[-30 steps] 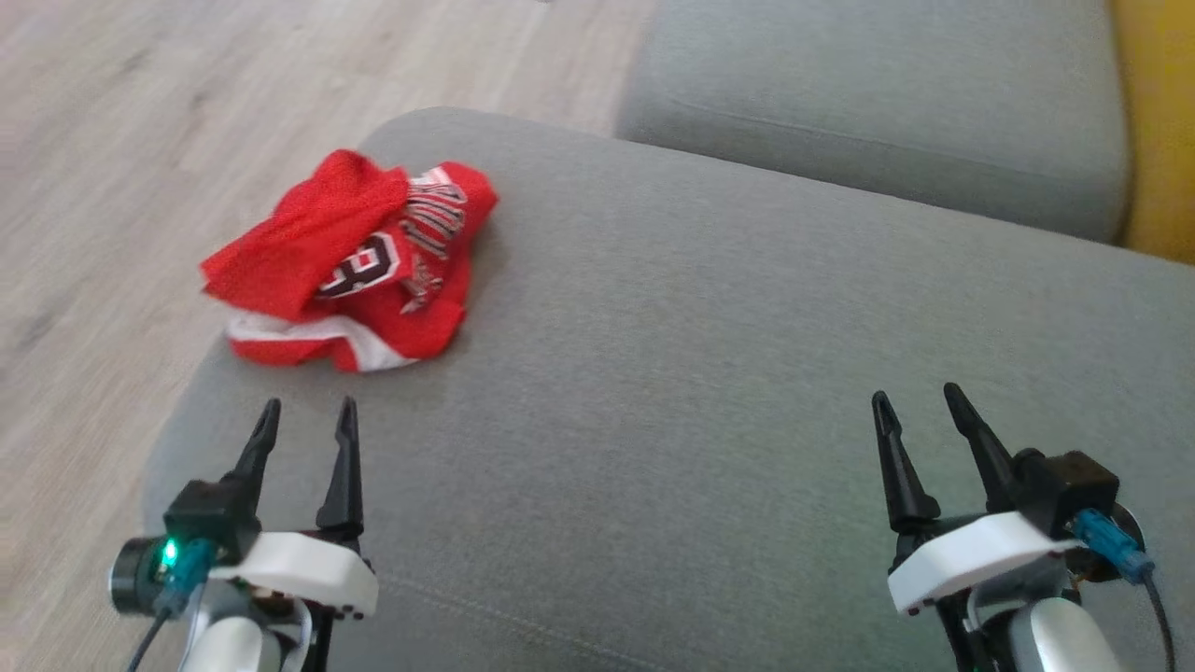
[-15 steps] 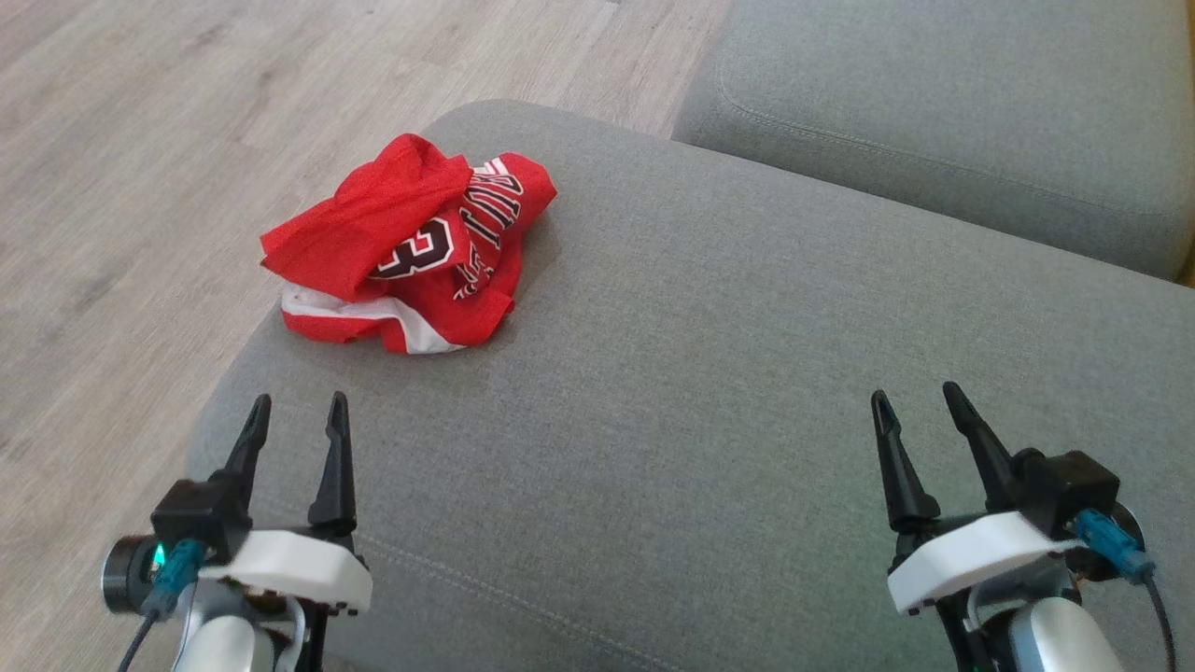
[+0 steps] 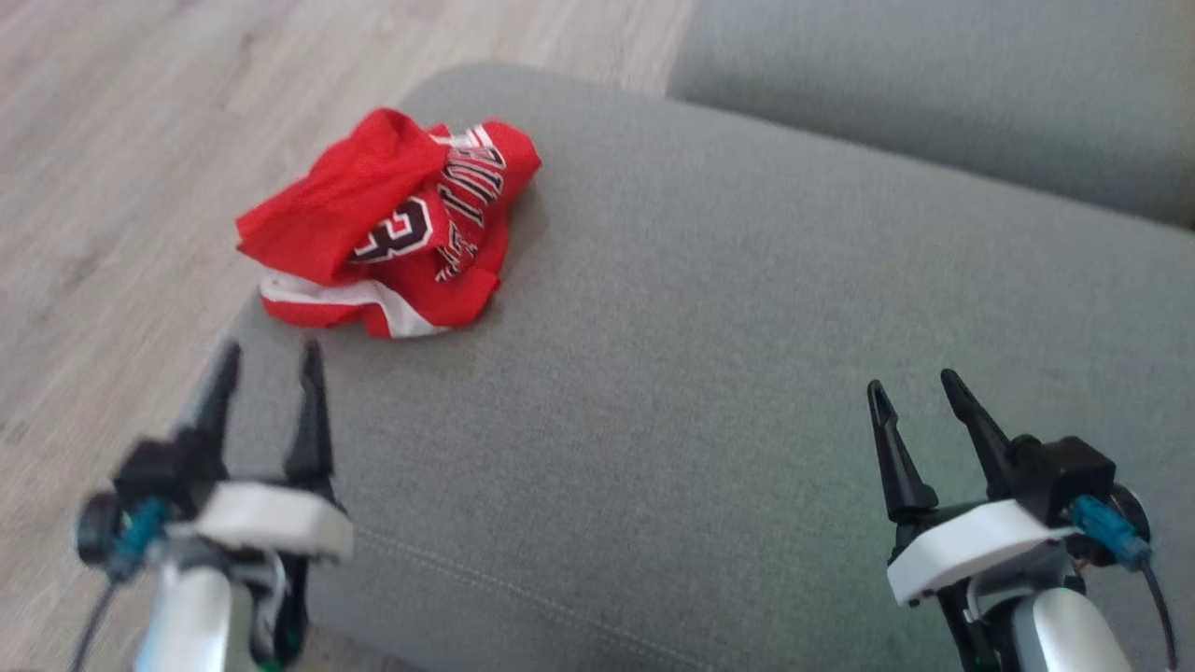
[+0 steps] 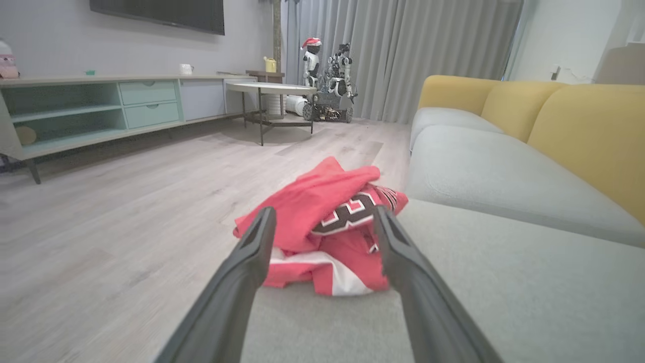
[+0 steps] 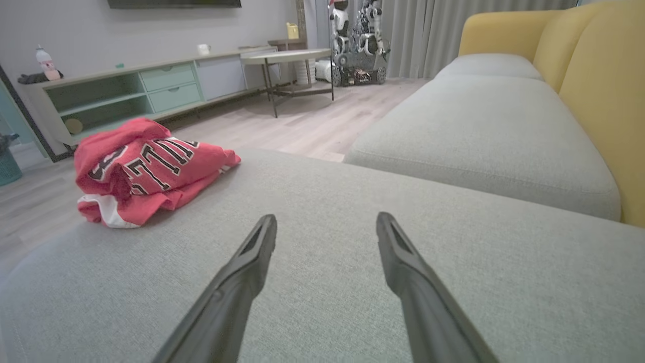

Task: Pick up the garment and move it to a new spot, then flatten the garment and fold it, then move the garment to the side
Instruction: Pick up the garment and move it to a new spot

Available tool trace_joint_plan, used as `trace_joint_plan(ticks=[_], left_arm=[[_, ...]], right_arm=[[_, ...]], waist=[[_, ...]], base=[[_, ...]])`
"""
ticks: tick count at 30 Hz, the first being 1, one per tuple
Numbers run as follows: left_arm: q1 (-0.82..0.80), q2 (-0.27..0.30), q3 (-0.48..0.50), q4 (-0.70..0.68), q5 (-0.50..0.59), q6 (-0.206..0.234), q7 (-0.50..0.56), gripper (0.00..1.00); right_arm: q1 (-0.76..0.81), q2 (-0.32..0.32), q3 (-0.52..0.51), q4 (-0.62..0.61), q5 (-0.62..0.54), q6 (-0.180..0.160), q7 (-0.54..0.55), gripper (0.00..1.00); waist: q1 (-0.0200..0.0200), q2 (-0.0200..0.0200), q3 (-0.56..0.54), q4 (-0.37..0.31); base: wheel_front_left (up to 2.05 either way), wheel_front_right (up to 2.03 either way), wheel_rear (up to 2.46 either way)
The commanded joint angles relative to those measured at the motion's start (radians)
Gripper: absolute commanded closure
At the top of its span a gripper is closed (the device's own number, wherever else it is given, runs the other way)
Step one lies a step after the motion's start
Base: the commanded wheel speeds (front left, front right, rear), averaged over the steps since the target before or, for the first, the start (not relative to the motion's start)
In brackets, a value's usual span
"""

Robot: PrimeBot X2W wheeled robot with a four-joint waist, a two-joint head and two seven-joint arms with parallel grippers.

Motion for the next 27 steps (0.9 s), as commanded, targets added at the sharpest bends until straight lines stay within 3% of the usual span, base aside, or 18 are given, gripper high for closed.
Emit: trace_joint_plan(ticks=[1, 8, 13, 27], left_arm=[[-0.11, 0.005, 0.054, -0.037, -0.007, -0.007, -0.012, 0.0], [-0.257, -0.003, 0.115, -0.004, -0.029, -0.04, -0.012, 0.0], [-0.406, -0.001, 0.174, 0.11, -0.043, -0.066, -0.012, 0.0], [-0.736, 0.118, 0.187, 0.756, -0.023, -0.104, -0.012, 0.0]], right_arm=[[-0.047, -0.005, 0.024, -0.054, -0.021, -0.001, 0.016, 0.0], [-0.1, -0.007, 0.022, -0.125, -0.087, -0.001, 0.074, 0.0], [-0.153, -0.03, 0.032, -0.175, -0.116, -0.001, 0.115, 0.0], [-0.204, -0.072, 0.063, -0.21, -0.116, -0.001, 0.147, 0.0]], waist=[[0.0, 0.0, 0.061, -0.019], [0.0, 0.0, 0.206, -0.049], [0.0, 0.0, 0.324, -0.072], [0.0, 0.0, 0.431, -0.107]], base=[[0.0, 0.0, 0.0], [0.0, 0.0, 0.0], [0.0, 0.0, 0.0], [0.0, 0.0, 0.0]])
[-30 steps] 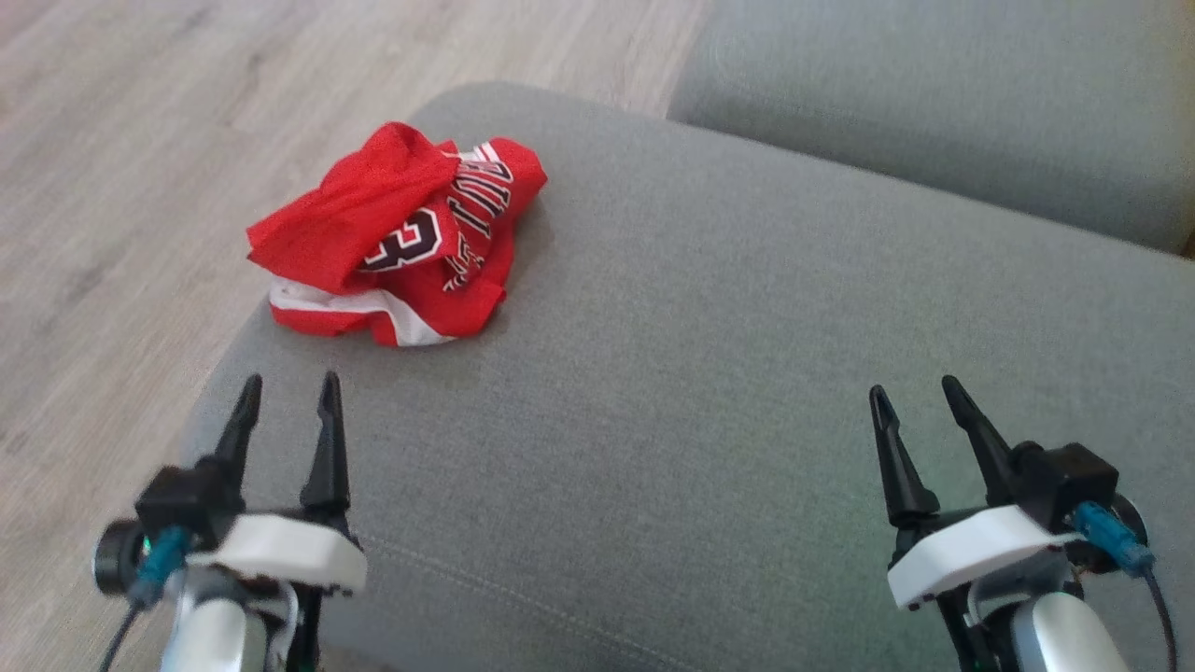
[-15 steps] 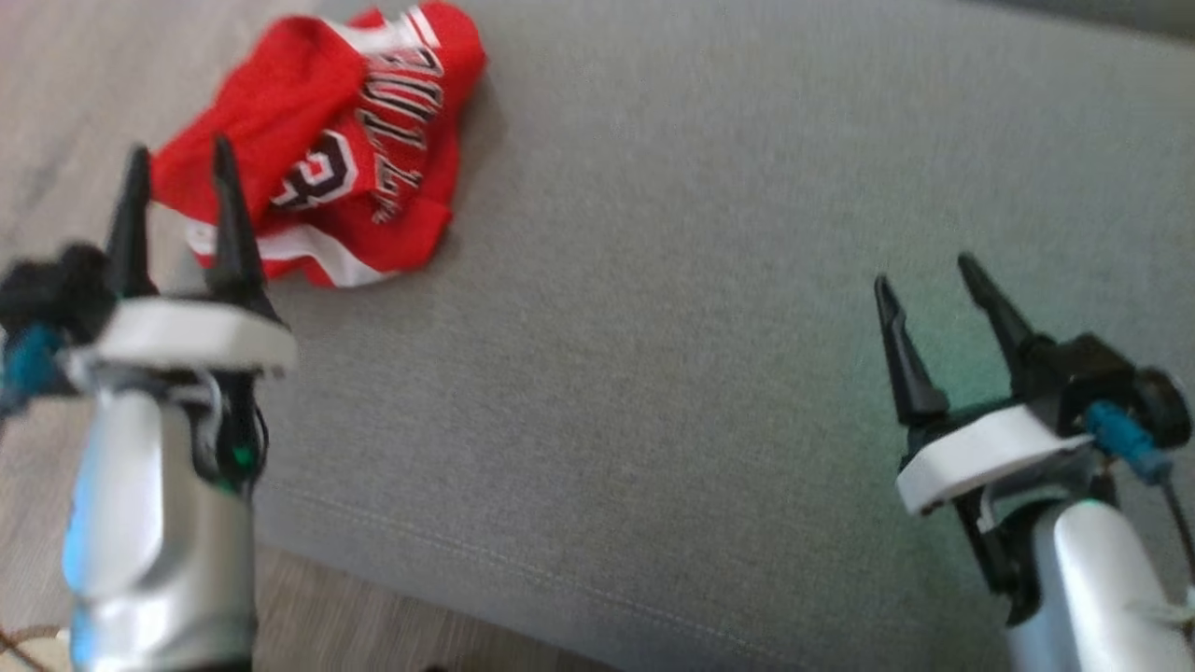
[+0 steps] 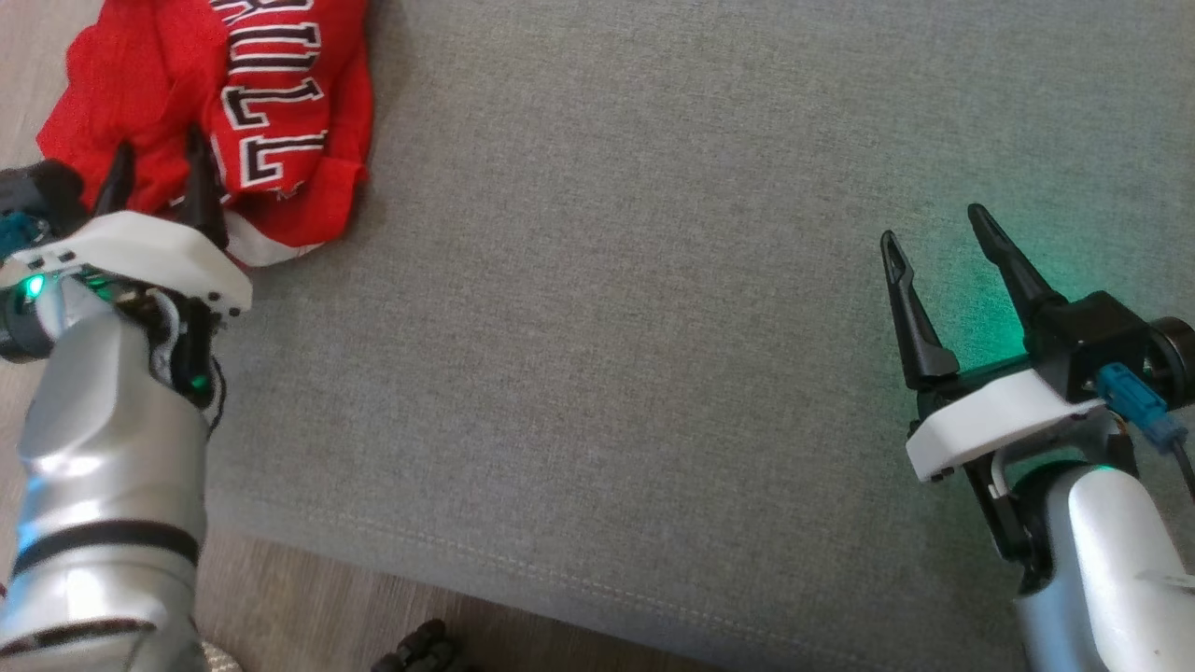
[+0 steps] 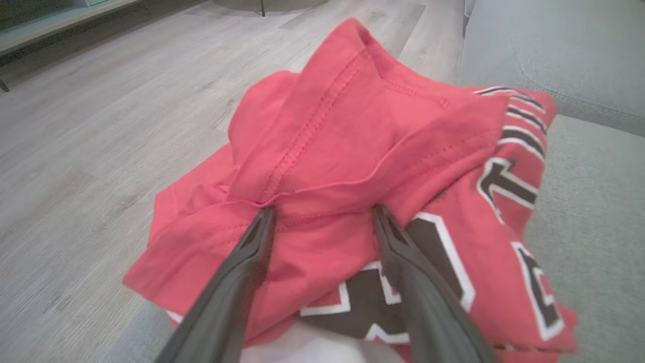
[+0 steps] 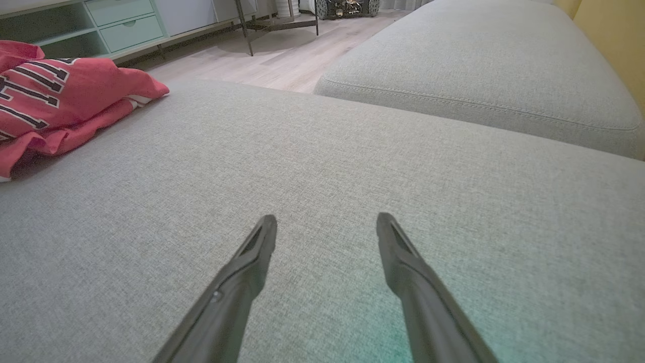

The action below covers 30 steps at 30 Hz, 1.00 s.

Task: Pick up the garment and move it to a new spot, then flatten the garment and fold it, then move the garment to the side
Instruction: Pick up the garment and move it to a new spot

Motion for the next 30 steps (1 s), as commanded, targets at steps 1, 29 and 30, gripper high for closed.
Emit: trace_joint_plan(ticks=[1, 29, 30], left_arm=[[-0.035, 0.067, 0.016, 0.008, 0.007, -0.002, -0.005, 0.0], [0.425, 0.013, 0.044, -0.868, 0.065, -0.007, -0.004, 1.0], [0.453, 0.004, 0.033, -0.898, 0.067, -0.007, 0.001, 1.0]], right_arm=[[-0.015, -0.003, 0.032, -0.038, 0.001, -0.001, 0.004, 0.0], [0.087, 0.062, -0.019, 0.079, 0.082, -0.001, -0.126, 0.0], [0.096, 0.063, -0.022, 0.078, 0.09, -0.001, -0.128, 0.0]], waist=[[-0.0001, 0.0, 0.0, -0.002], [-0.0001, 0.0, -0.33, -0.112], [-0.0001, 0.0, -0.342, -0.12]], base=[[0.0, 0.0, 0.0], [0.0, 0.0, 0.0], [0.0, 0.0, 0.0]])
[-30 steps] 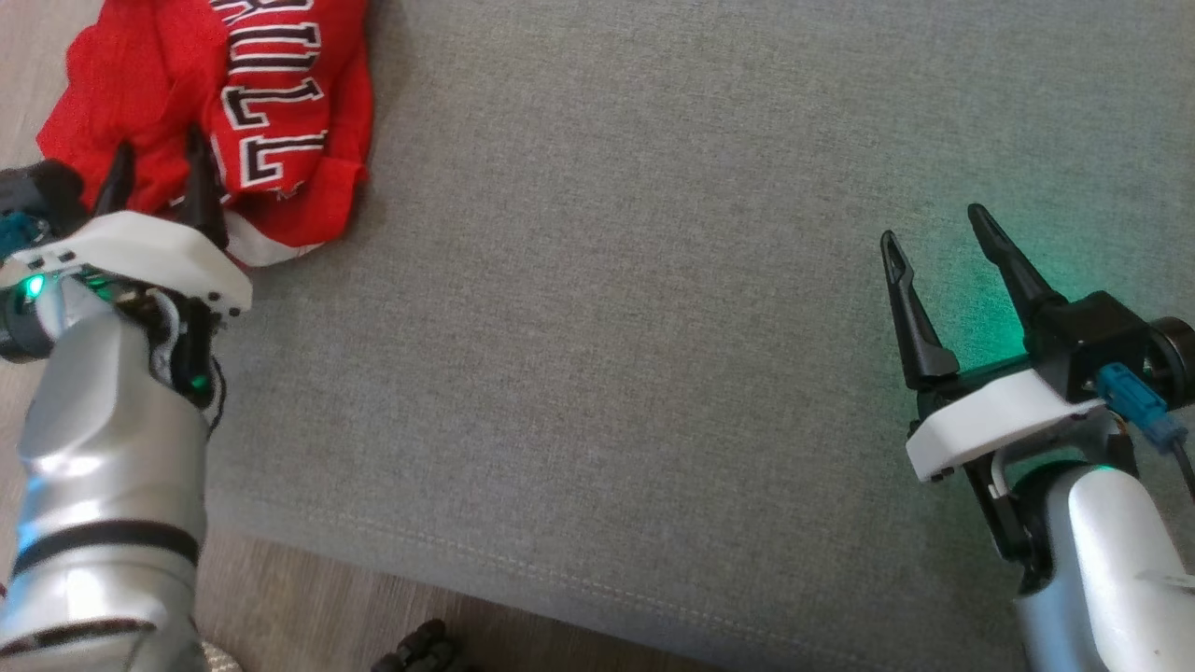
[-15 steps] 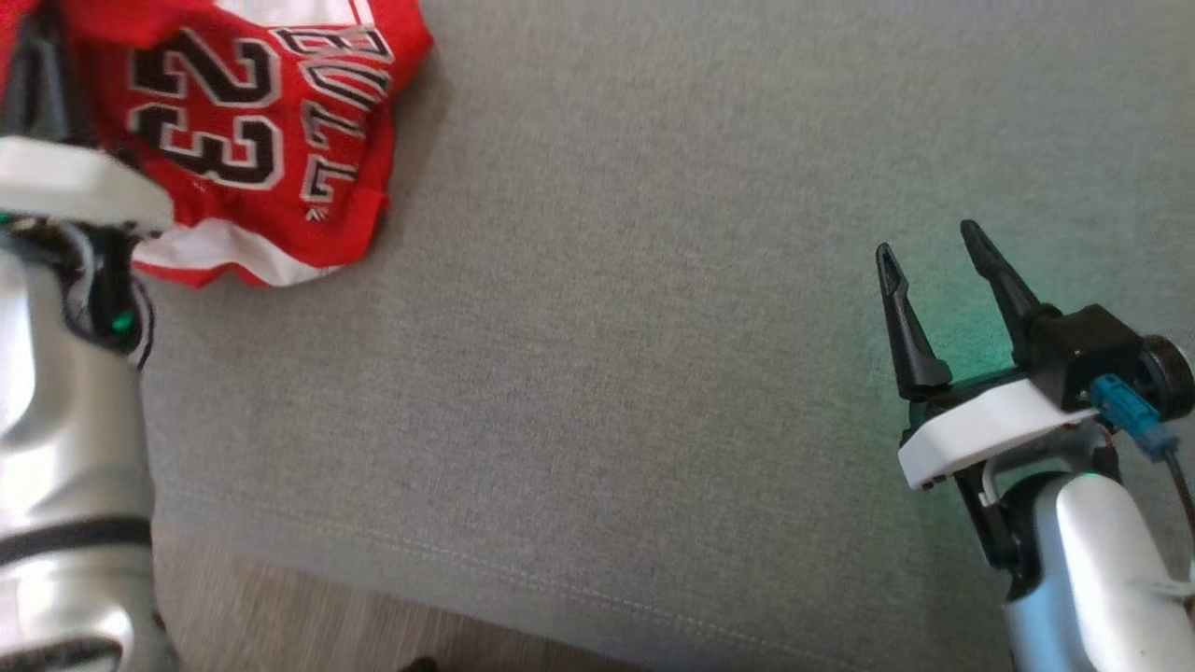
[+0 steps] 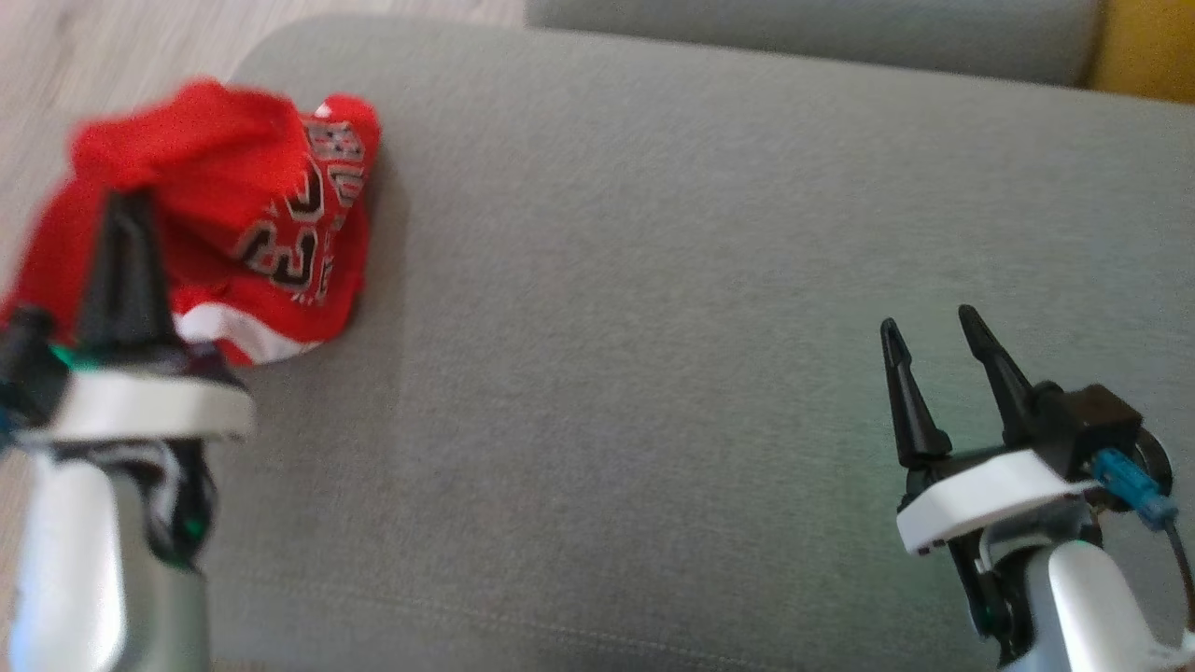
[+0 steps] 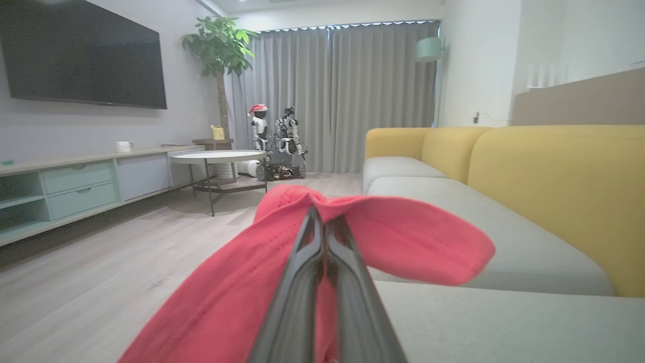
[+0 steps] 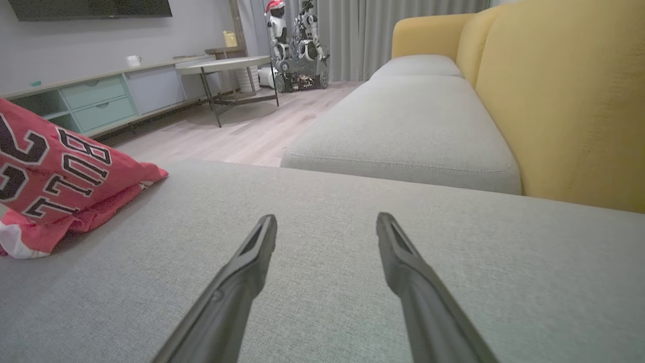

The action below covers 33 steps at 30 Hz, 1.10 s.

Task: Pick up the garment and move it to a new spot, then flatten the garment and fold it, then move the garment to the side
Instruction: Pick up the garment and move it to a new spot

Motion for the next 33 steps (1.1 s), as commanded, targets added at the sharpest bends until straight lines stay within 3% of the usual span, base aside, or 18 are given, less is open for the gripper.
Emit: trace_joint_plan(ticks=[1, 8, 14, 24, 33], left_arm=[[-0.005, 0.017, 0.013, -0.069, 0.012, -0.003, 0.012, 1.0], [0.101, -0.021, -0.106, -0.196, 0.015, -0.004, 0.089, 1.0], [0.083, -0.043, -0.217, -0.17, -0.009, -0.005, 0.11, 1.0], [-0.109, -0.068, -0.472, -0.052, -0.056, -0.006, 0.114, 1.0], [-0.311, -0.073, -0.606, 0.089, -0.092, -0.004, 0.1, 1.0]], right_arm=[[-0.007, 0.002, 0.018, -0.038, 0.013, -0.001, -0.016, 0.0], [0.024, 0.002, 0.02, -0.065, 0.037, -0.001, -0.014, 0.0], [0.019, 0.002, 0.032, -0.085, 0.052, -0.001, -0.013, 0.0], [-0.013, 0.003, 0.043, -0.107, 0.084, -0.001, -0.035, 0.0], [-0.062, 0.003, 0.057, -0.074, 0.13, -0.001, -0.094, 0.0]], waist=[[0.0, -0.0001, -0.047, -0.042], [0.0, -0.0001, -0.081, -0.137], [0.0, -0.0001, -0.071, -0.254], [0.0, -0.0001, 0.067, -0.456], [0.0, -0.0001, 0.201, -0.583]], base=[[0.0, 0.0, 0.0], [0.0, 0.0, 0.0], [0.0, 0.0, 0.0], [0.0, 0.0, 0.0], [0.0, 0.0, 0.0]])
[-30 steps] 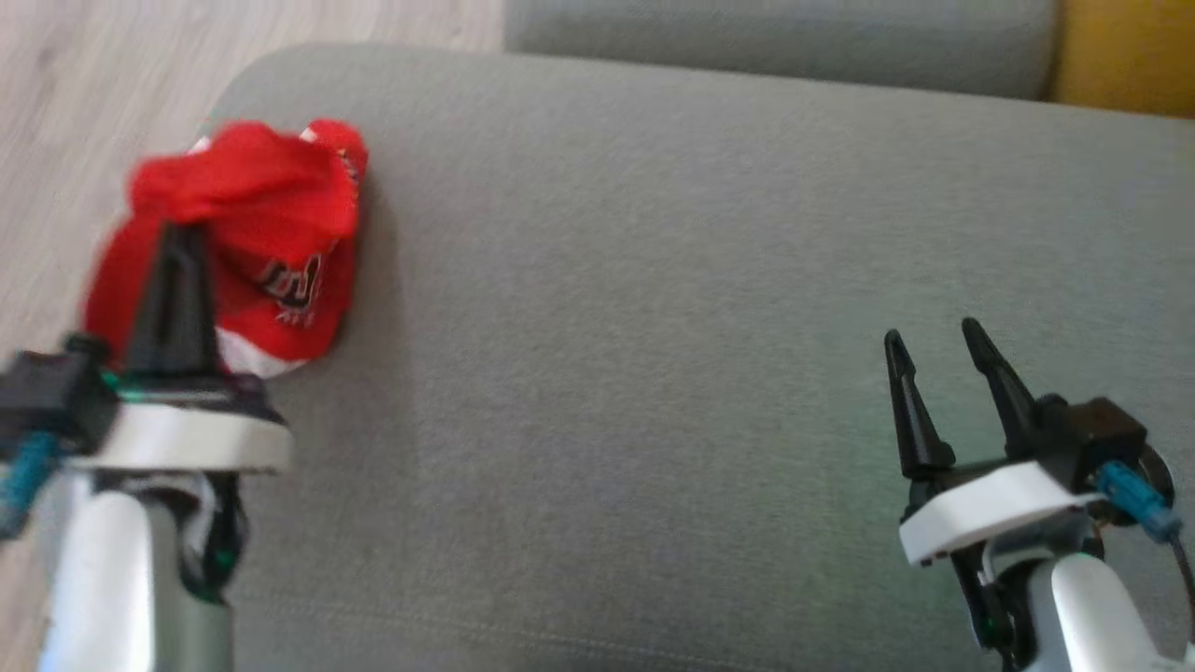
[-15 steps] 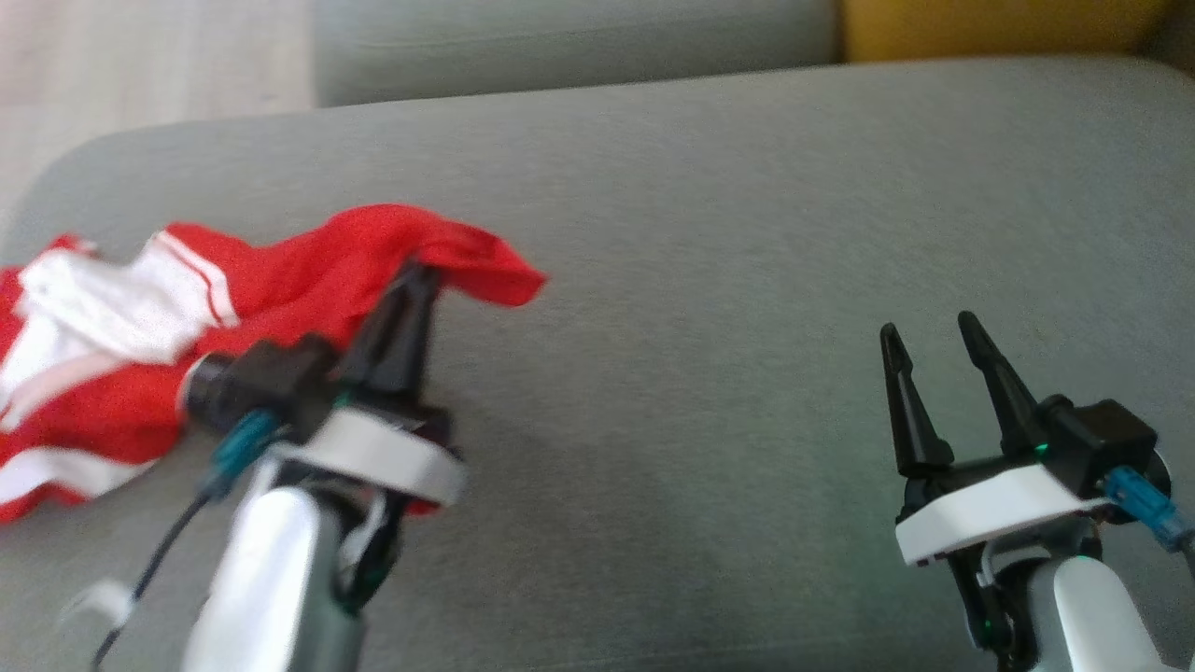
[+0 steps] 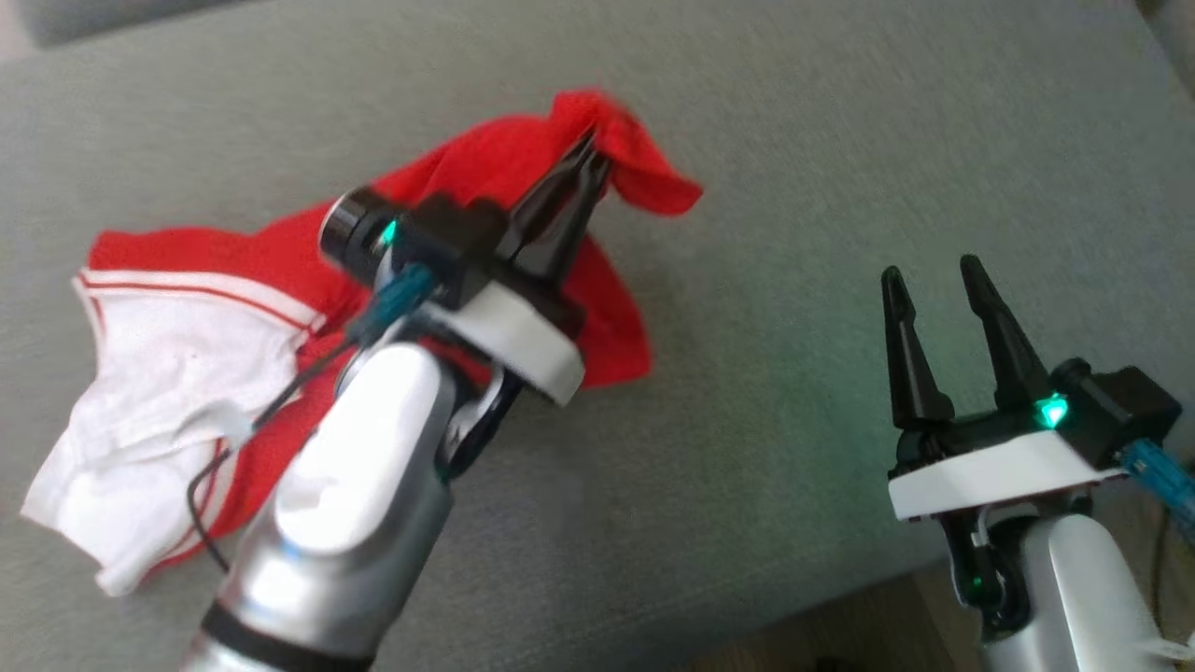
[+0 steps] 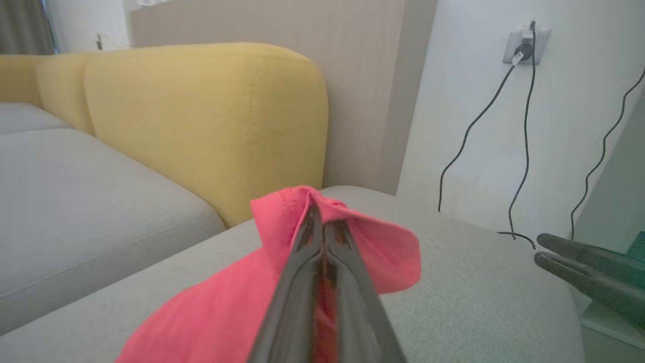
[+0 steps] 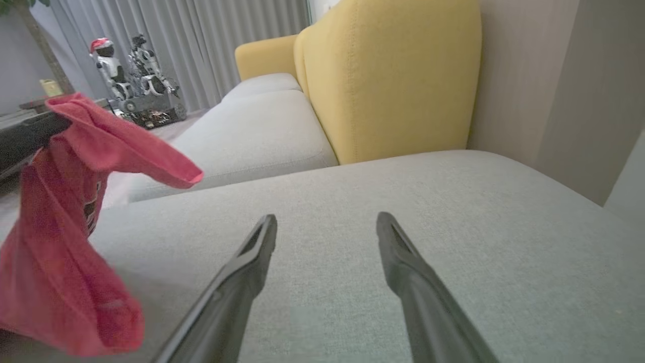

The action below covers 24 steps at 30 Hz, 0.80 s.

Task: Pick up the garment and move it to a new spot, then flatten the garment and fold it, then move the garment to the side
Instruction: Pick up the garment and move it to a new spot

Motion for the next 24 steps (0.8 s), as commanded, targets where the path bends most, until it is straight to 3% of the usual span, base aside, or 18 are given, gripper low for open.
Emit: trace_joint_plan(ticks=[1, 10, 11, 12, 13, 19, 24], left_arm=[[-0.066, 0.0, 0.005, 0.0, -0.011, -0.003, 0.002, 1.0], [-0.143, 0.0, -0.119, 0.255, -0.072, -0.004, 0.047, 1.0], [-0.148, 0.0, -0.133, 0.282, -0.076, -0.003, 0.053, 0.79], [-0.153, 0.0, -0.146, 0.301, -0.076, 0.002, 0.053, 0.29], [-0.157, 0.0, -0.159, 0.31, -0.077, 0.007, 0.042, 0.0], [-0.133, 0.0, -0.21, 0.305, -0.1, 0.037, -0.049, 0.0], [-0.074, 0.006, -0.178, 0.23, -0.119, 0.091, -0.096, 0.0]], right_arm=[[-0.032, -0.003, 0.026, -0.021, 0.01, -0.001, -0.017, 0.0], [-0.065, -0.003, 0.052, 0.031, 0.038, -0.001, -0.061, 0.0], [-0.068, -0.003, 0.053, 0.037, 0.039, -0.001, -0.064, 0.0], [-0.071, -0.003, 0.052, 0.043, 0.039, -0.001, -0.067, 0.0], [-0.074, -0.003, 0.05, 0.049, 0.038, -0.001, -0.069, 0.0], [-0.075, -0.003, 0.034, 0.072, 0.018, -0.001, -0.068, 0.0], [-0.069, -0.003, 0.014, 0.068, -0.011, -0.001, -0.045, 0.0]], waist=[[0.0, 0.0, 0.077, -0.069], [0.0, 0.0, 0.128, -0.094], [0.0, 0.0, 0.128, -0.092], [0.0, 0.0, 0.126, -0.088], [0.0, 0.0, 0.124, -0.082], [0.0, 0.0, 0.075, -0.02], [0.0, 0.0, 0.023, 0.054]], base=[[0.0, 0.0, 0.0], [0.0, 0.0, 0.0], [0.0, 0.0, 0.0], [0.0, 0.0, 0.0], [0.0, 0.0, 0.0], [0.0, 0.0, 0.0], [0.0, 0.0, 0.0]])
